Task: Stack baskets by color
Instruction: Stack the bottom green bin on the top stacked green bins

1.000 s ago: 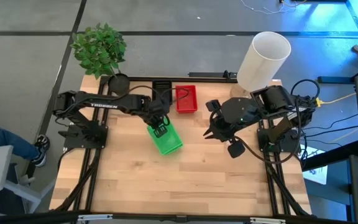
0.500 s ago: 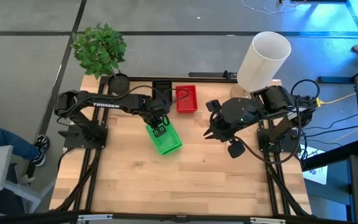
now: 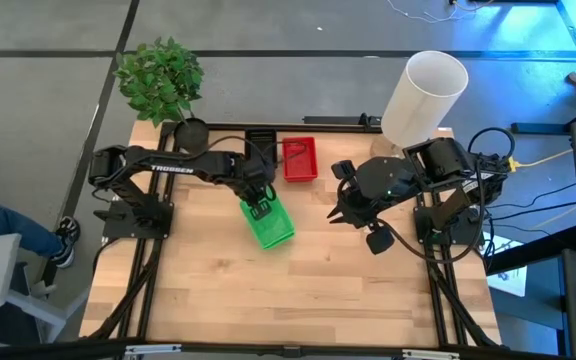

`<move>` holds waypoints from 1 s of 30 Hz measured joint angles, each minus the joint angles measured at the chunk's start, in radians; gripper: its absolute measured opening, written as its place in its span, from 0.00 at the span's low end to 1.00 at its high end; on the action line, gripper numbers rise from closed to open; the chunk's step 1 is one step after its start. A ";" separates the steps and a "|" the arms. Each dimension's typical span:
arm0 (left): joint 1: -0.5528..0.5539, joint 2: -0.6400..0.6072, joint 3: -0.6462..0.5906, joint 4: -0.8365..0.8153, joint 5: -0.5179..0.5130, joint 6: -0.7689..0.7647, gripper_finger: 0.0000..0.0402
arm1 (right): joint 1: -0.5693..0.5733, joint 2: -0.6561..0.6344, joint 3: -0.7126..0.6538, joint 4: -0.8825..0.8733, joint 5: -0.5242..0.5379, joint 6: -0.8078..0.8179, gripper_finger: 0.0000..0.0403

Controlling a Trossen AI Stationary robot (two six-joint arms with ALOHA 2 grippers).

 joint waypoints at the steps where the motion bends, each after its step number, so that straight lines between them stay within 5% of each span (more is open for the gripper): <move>1: 0.000 0.002 0.000 0.000 0.006 0.000 0.00 | 0.000 0.000 0.000 0.000 0.000 0.000 0.11; 19: -0.002 0.003 0.000 0.001 0.001 -0.003 0.01 | 0.000 0.000 0.000 0.000 -0.001 0.003 0.11; 30: 0.013 0.003 0.000 0.001 0.004 -0.027 0.19 | 0.000 0.000 0.000 0.000 -0.002 0.049 0.11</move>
